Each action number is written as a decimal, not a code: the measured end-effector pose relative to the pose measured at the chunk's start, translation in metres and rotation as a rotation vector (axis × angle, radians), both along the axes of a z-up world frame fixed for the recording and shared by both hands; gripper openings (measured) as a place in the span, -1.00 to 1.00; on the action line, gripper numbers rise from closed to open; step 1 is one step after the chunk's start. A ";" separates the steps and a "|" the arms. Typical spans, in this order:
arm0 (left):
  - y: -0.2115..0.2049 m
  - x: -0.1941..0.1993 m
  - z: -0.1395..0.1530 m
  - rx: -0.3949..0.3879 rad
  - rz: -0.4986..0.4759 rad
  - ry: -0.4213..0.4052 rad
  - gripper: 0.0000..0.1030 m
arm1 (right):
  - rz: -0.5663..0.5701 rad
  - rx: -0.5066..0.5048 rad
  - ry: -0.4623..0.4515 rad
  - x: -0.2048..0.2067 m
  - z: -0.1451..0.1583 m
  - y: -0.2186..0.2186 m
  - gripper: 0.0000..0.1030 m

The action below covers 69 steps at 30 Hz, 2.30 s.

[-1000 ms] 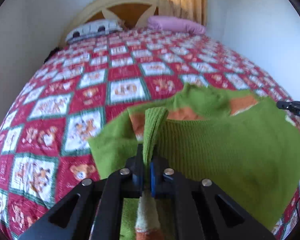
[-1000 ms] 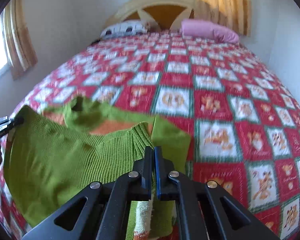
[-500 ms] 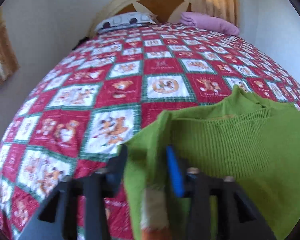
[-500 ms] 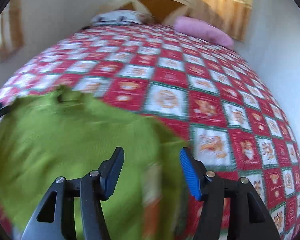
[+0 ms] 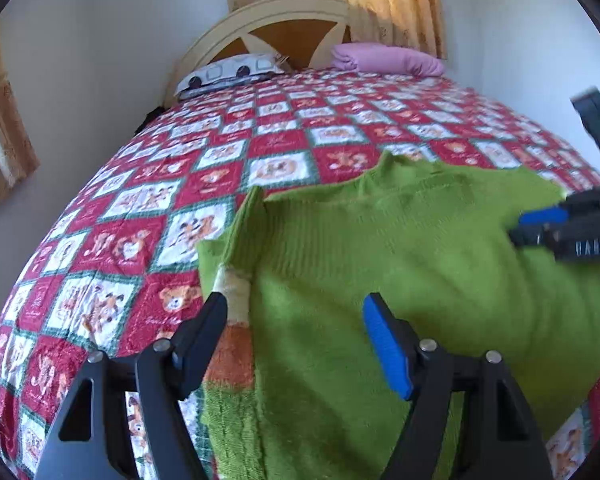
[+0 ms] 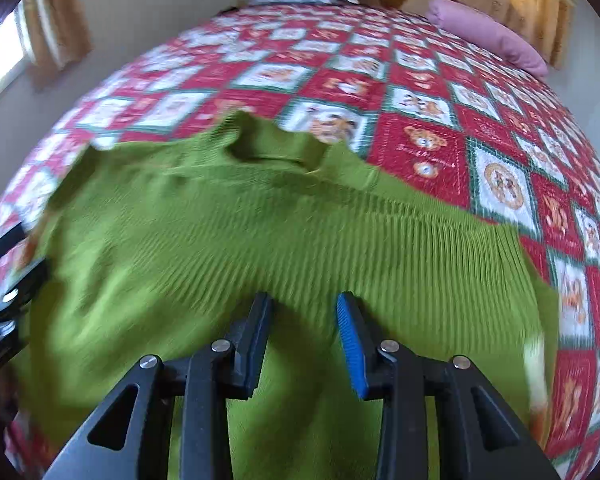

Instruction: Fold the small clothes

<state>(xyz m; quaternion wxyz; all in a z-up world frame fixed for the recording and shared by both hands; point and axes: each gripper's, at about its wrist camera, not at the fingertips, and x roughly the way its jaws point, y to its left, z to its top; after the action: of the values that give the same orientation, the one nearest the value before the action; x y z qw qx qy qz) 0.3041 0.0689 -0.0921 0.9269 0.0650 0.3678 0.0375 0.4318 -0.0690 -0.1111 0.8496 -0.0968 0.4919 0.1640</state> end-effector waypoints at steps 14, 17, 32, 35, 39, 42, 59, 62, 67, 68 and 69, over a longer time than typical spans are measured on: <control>0.019 -0.034 0.012 -0.063 0.086 -0.047 0.55 | 0.226 0.080 -0.014 -0.063 0.022 0.078 -0.33; 0.012 -0.022 -0.003 -0.014 0.089 0.002 0.55 | 0.168 0.040 -0.067 -0.053 0.001 0.085 -0.23; 0.032 -0.037 -0.011 -0.095 0.137 0.000 0.86 | -0.166 0.120 -0.096 -0.142 0.045 -0.137 -0.21; 0.034 -0.030 -0.016 -0.097 0.139 0.028 0.86 | -0.190 0.193 -0.013 -0.155 0.028 -0.165 -0.23; 0.034 -0.029 -0.019 -0.094 0.138 0.044 0.86 | -0.167 0.224 -0.019 -0.166 0.020 -0.167 -0.80; 0.035 -0.032 -0.020 -0.096 0.149 0.056 0.90 | -0.145 0.183 -0.016 -0.176 0.020 -0.164 -0.88; 0.055 -0.058 -0.023 -0.214 0.204 0.060 1.00 | -0.050 -0.029 -0.206 -0.204 0.064 -0.115 0.00; 0.058 -0.068 -0.022 -0.229 0.194 0.048 1.00 | -0.008 0.026 -0.196 -0.188 0.056 -0.100 0.00; 0.065 -0.076 -0.029 -0.226 0.228 0.106 1.00 | -0.034 0.006 -0.077 -0.166 0.007 -0.092 0.00; 0.064 -0.078 -0.030 -0.216 0.226 0.111 1.00 | -0.032 0.009 -0.101 -0.171 0.003 -0.092 0.00; 0.062 -0.079 -0.031 -0.202 0.223 0.117 1.00 | -0.034 0.013 -0.115 -0.174 0.003 -0.093 0.00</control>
<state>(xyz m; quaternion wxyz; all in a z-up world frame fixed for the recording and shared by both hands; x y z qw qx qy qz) 0.2248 0.1312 -0.1228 0.8957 -0.0676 0.4281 0.0992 0.2576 -0.1619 -0.1077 0.8798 -0.0920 0.4426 0.1470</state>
